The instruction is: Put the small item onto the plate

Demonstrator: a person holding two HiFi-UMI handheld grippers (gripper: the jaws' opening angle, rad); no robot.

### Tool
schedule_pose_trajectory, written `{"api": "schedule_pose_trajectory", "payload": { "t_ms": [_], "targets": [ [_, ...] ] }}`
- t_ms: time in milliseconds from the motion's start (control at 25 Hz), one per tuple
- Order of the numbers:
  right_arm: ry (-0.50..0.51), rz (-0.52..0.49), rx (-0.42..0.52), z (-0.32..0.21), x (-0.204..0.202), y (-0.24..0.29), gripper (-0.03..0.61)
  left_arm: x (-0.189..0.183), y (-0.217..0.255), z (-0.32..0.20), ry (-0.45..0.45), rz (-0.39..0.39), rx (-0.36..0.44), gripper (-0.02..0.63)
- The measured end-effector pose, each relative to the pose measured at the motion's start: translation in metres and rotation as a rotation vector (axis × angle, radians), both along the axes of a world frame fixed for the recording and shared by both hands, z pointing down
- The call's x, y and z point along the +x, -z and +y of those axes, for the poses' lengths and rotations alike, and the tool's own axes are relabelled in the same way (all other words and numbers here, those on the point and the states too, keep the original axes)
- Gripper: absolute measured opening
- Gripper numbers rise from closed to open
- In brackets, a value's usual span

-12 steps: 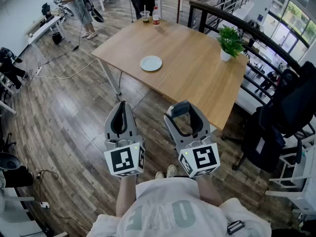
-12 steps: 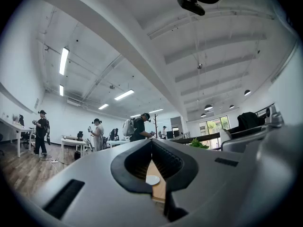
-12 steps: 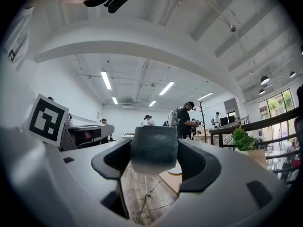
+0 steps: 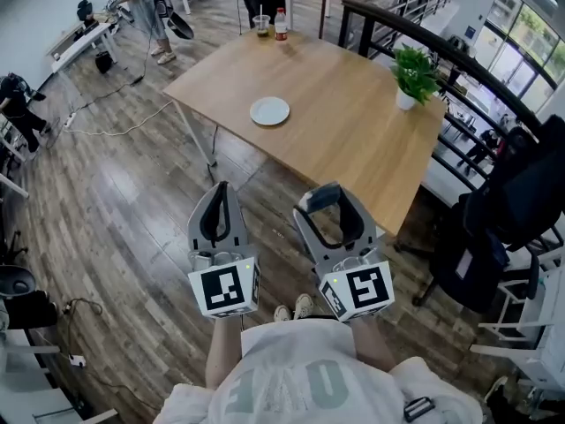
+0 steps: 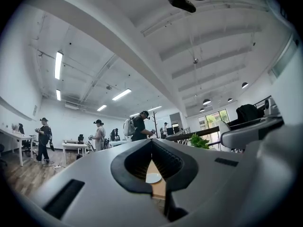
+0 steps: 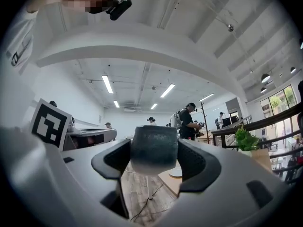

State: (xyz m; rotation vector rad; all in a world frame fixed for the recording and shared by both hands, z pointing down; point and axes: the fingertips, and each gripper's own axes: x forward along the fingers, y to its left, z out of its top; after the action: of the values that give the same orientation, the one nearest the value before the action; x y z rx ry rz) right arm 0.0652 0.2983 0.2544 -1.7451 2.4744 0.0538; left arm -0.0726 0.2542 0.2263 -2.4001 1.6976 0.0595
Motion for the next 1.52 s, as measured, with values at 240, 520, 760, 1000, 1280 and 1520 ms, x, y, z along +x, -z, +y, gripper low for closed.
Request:
{"api": "schedule_pose_trajectory", "payload": {
  "t_ms": [240,520,760,1000,1280,1520],
  "targets": [
    [-0.003,-0.012,-0.005,-0.007,0.018,-0.006,0.31,0.004,-0.003,-0.012,0.018,-0.003,0.004,0.009],
    [0.006,-0.009,0.02,-0.017,0.041,-0.01,0.31,-0.012,-0.001,-0.021,0.1,0.033,0.034,0.009],
    [0.008,0.017,0.029,-0.026,0.049,-0.014,0.31,-0.009,-0.002,-0.034,0.103,0.047,0.049,0.009],
    [0.012,0.054,0.035,-0.068,0.056,-0.023,0.31,0.007,-0.007,-0.075,0.09,0.071,0.078,0.009],
    [0.011,0.088,0.063,-0.131,0.053,-0.006,0.31,0.012,0.007,-0.145,0.055,0.095,0.104,0.009],
    [0.009,0.091,0.047,-0.209,0.045,0.009,0.31,0.008,0.023,-0.219,0.035,0.104,0.089,0.009]
  ]
}}
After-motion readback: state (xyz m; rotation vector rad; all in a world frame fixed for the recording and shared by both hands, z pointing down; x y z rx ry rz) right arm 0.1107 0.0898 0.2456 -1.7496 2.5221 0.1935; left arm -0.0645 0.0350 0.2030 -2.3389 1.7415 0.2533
